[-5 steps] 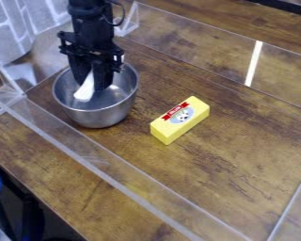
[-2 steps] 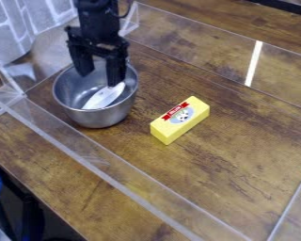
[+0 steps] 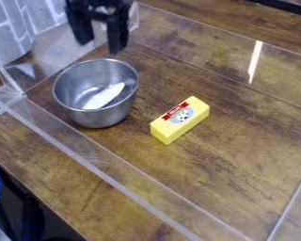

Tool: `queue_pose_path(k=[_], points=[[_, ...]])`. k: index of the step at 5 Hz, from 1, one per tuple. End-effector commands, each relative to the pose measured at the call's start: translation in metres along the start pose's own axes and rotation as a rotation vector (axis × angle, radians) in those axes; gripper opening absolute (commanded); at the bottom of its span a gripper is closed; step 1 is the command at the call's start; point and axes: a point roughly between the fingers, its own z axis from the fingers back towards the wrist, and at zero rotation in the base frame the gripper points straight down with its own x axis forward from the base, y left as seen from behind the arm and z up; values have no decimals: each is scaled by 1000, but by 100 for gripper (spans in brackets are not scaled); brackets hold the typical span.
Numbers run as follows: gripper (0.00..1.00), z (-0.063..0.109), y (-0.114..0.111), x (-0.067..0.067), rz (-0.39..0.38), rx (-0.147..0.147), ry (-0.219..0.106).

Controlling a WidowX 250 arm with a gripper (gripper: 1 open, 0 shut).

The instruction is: Put the white object in the silver pot

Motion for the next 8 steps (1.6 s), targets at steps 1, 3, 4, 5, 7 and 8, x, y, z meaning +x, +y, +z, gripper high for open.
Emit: queue_pose_path(k=[1,3,4,5,7,8], points=[[100,29,-9,11,-39,12,-105],[100,-7,14,25,-35,24,-83],[100,-17,26,26,-34,42,-83],[100,-25,35,28,-29,51,-79],[100,-33,40,32,-30,49,-87],[100,-32,40,33,-31,44,-96]])
